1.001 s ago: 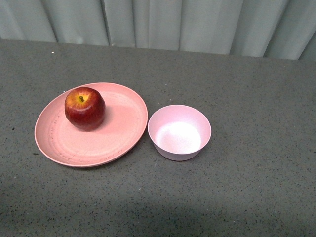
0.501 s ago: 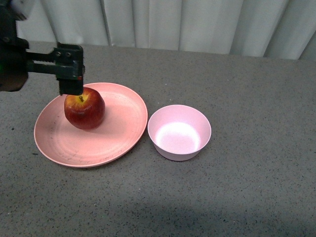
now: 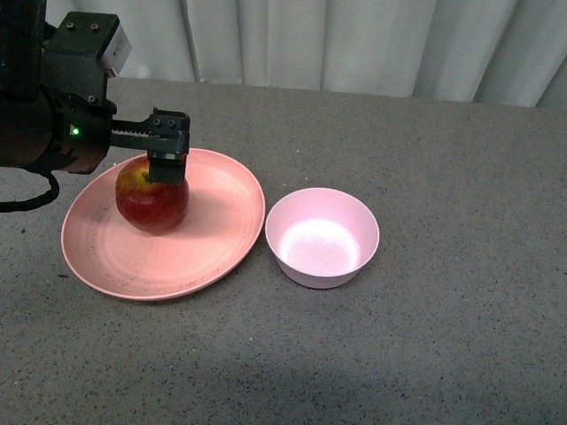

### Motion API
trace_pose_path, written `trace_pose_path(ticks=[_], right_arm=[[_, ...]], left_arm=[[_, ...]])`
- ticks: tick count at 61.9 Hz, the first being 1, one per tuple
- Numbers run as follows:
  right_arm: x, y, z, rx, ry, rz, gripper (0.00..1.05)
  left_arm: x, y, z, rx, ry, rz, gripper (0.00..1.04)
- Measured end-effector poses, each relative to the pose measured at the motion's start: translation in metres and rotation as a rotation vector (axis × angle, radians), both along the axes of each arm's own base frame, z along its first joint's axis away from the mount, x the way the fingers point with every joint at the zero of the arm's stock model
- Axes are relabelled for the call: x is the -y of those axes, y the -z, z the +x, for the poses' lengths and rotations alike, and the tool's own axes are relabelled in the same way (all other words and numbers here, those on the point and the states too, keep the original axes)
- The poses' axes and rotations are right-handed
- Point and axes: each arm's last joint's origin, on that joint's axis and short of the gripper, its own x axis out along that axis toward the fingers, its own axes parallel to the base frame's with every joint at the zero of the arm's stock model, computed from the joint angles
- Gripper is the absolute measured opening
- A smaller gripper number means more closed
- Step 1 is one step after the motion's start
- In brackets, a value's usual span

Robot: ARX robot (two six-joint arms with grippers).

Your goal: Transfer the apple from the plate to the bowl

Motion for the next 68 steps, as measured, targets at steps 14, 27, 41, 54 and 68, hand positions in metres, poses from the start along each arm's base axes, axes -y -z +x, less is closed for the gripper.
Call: trace_pose_path(ticks=[14,27,41,54,68], right_arm=[[0.000,0.000,0.000,0.000,0.000,0.000,0.95],[0.000,0.000,0.000,0.000,0.000,0.000,0.95],[0.000,0.000,0.000,0.000,0.000,0.000,0.95],[0.000,0.000,0.000,0.000,0.000,0.000,0.95],[0.000,0.000,0.000,0.000,0.000,0.000,0.95]], left_arm=[[0.000,0.003,0.000,-0.077,-0.011,-0.043,0.98],[0.000,0.009,-0.001,-0.116,-0.009,-0.039,0.98],[0.002,0.016,-0.002,-0.151,0.001,-0.034,0.98],[0.004,0.017,-0.002,-0.166,0.005,-0.037,0.72],[0.018,0.004,-0.005,-0.150,0.039,-0.069,0.68]])
